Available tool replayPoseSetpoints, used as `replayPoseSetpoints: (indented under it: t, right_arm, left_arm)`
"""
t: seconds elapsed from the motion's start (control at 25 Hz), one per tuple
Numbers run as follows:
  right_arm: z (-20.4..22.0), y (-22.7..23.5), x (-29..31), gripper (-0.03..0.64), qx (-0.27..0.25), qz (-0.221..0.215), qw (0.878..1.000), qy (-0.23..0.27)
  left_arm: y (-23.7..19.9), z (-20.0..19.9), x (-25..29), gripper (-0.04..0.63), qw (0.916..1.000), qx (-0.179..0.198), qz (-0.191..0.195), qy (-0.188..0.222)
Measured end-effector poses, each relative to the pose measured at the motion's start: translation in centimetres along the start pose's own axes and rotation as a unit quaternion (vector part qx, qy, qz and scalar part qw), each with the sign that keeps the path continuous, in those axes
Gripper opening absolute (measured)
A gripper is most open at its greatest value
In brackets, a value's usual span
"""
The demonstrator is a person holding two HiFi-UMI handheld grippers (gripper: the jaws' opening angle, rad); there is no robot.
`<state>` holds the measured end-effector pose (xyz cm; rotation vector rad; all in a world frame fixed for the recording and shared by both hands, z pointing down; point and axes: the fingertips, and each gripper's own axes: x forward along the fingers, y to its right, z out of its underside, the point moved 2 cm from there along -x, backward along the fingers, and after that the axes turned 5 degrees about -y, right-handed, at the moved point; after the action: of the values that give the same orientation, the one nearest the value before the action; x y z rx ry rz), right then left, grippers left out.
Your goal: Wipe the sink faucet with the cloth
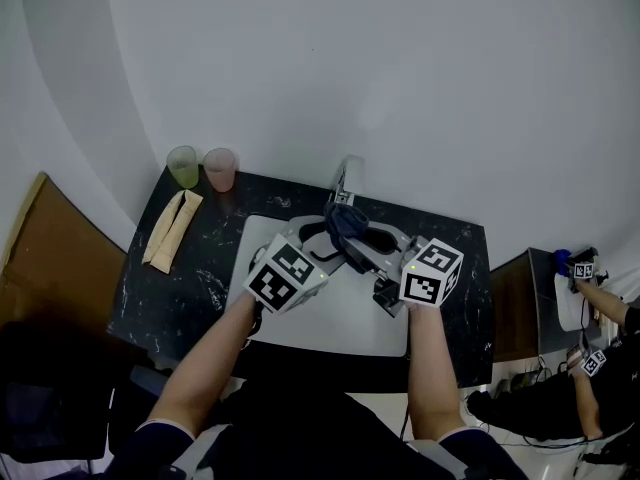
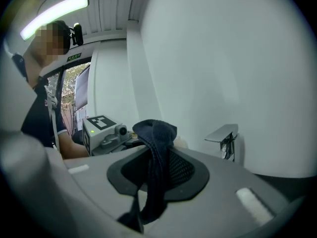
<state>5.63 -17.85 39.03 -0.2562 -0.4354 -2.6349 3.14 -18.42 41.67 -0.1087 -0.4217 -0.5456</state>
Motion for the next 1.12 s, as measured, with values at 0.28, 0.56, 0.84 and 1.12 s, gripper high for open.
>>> replayPoseSetpoints:
  t: [0.28,0.56,0.84,1.12]
  right_arm:
    - [-0.5,-0.1,0.2,0.128,0.014,-0.022,1.0,0.016]
    - [-0.8,2.3,-0.6,0.193,0.011,0.053,0.998,0.032]
    - [1.7,5.2,0.6,0.072,-0.016,0.162,0.986,-0.02]
    - [4.3,6.6,1.9,0.009,-0.002,0.196,0.978,-0.076]
  left_arm:
    - [0.1,0.2,-0.2,0.126,0.9993,0.031,0.022,0.002]
    - [-3.5,2.3,-0.6,0.118,0.9997,0.017,0.003,-0.018]
    - [-6.9,4.8,0.7,0.12,0.9988,-0.01,-0.011,-0.046]
    - [-7.5,5.3,3.6,0.12,0.9981,-0.011,0.017,-0.058]
